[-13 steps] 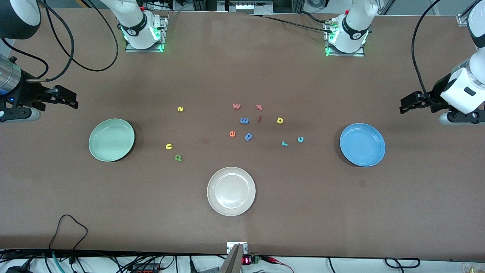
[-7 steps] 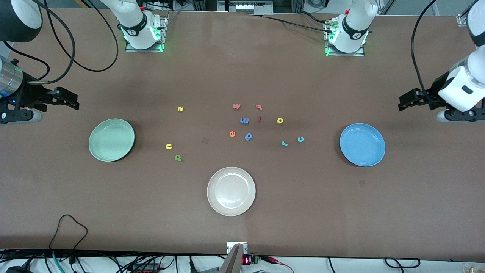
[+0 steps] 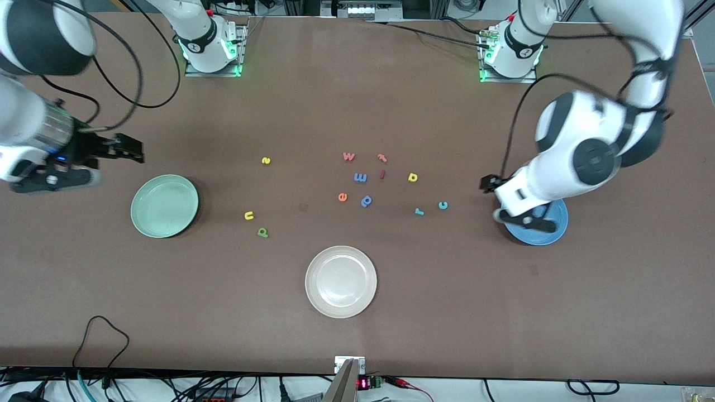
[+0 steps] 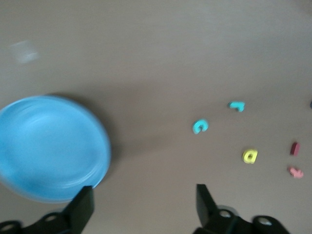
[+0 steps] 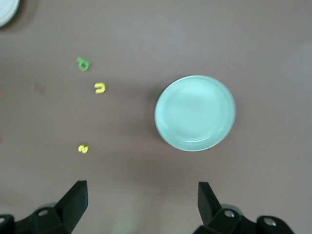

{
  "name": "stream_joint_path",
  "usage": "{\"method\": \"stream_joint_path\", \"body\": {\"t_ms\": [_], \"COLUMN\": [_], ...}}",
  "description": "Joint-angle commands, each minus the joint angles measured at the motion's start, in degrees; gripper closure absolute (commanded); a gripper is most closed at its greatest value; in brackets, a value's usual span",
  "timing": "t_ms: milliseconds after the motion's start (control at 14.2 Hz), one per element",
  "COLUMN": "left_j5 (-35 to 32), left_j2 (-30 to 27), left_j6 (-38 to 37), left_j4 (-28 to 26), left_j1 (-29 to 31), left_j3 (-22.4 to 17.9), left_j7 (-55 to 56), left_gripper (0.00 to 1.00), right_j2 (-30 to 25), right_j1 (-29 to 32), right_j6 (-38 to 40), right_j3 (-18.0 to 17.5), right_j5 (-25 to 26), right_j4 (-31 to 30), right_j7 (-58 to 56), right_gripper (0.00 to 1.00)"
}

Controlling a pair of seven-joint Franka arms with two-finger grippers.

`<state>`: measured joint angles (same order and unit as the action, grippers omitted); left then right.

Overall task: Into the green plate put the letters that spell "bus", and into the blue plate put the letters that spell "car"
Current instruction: 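Grasp the cyan letter with the left gripper while the right gripper reaches the yellow 2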

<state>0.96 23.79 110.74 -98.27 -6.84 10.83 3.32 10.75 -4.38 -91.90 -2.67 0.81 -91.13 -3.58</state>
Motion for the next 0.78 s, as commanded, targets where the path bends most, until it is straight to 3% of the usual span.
{"method": "stream_joint_path", "body": {"t_ms": [0,212,424,707], "left_j5": [1.0,0.7,0.4,0.4], "left_j2": [8.4,14.9,17.4,19.5], "left_j6": [0.7,1.7,11.2,15.2], "left_j4": [6.2,10.3,10.1,10.1], "left_j1": [-2.7,-7.2,-8.5,-10.6], "left_j3": [0.0,-0.1,-0.1,-0.2], "left_j7": [2.1,7.4,10.4,12.4], "left_gripper": [0.20,0.24,0.25,0.34], "right_j2": [-0.1,-2.3,-4.2,-6.5], "right_j1": [-2.7,-4.7,-7.7,-9.7], "right_j6": [-5.1,-12.5,-22.1,-33.6], "right_j3": [0.0,0.0,0.0,-0.6], "right_j5": [-0.6,-1.0,-1.1,-1.0], "right_j4": [-7.5,-16.7,-26.4,-37.4], "right_j7": [1.2,1.4,6.1,10.8], "right_gripper": [0.00,0.00,0.00,0.00]}}
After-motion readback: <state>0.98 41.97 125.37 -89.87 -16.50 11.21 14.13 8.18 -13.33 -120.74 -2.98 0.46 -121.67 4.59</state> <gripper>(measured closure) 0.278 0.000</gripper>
